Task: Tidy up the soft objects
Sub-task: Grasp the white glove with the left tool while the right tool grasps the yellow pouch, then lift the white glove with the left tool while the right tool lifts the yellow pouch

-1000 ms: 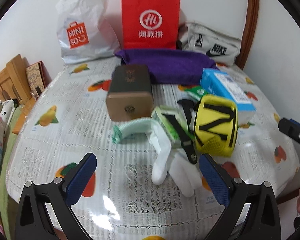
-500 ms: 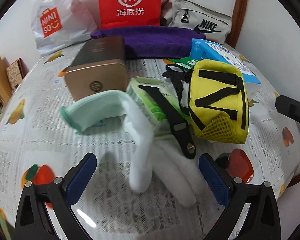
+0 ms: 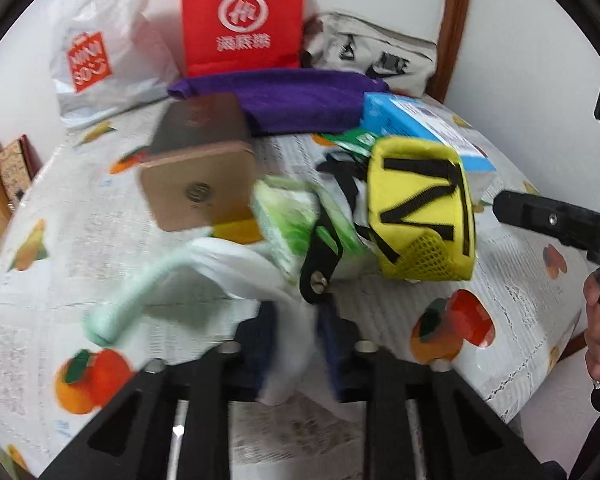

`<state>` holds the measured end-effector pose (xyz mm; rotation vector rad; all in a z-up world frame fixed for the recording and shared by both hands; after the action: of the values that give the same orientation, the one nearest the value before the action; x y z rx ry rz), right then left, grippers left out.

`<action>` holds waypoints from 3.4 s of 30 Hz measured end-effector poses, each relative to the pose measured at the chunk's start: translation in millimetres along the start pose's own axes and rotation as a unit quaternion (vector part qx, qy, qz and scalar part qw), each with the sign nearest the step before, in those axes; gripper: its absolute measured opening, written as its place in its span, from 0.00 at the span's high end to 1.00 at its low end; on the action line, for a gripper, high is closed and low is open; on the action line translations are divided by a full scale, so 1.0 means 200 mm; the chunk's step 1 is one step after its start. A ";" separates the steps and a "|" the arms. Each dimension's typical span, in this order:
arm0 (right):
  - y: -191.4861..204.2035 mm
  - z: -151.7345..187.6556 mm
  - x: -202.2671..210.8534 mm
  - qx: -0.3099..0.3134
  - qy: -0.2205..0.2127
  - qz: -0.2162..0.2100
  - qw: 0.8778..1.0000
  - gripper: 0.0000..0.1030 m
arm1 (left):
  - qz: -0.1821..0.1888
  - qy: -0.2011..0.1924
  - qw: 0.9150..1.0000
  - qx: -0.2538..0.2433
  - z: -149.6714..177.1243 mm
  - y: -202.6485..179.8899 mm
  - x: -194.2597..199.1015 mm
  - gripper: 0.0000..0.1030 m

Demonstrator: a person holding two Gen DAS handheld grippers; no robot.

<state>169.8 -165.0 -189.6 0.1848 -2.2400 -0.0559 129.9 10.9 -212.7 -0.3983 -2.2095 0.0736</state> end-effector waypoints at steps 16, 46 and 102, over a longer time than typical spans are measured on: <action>0.20 0.01 -0.08 0.024 0.025 -0.018 0.999 0.19 | -0.024 -0.041 0.996 0.075 -0.01 0.33 0.15 0.84; -0.18 0.06 0.29 0.036 -0.041 0.015 0.998 0.90 | -0.030 -0.020 0.995 0.089 0.01 0.34 0.05 0.84; 0.25 0.18 -0.11 0.102 0.007 -0.131 0.986 0.85 | -0.025 -0.007 0.996 0.088 0.03 0.32 -0.01 0.80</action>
<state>149.7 -113.6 -223.2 0.5876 -2.1923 0.0333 143.4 71.6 -231.1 -0.2437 -2.2046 0.2432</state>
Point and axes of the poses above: each gripper's, at about its wrist camera, not at the fingertips, and x roughly against the way its jaws point, y to its left, z to its underside, the point moved 9 cm from there along -x, roughly the way its jaws point, and after that the axes turned 10 degrees about z, right-handed, at the moved point
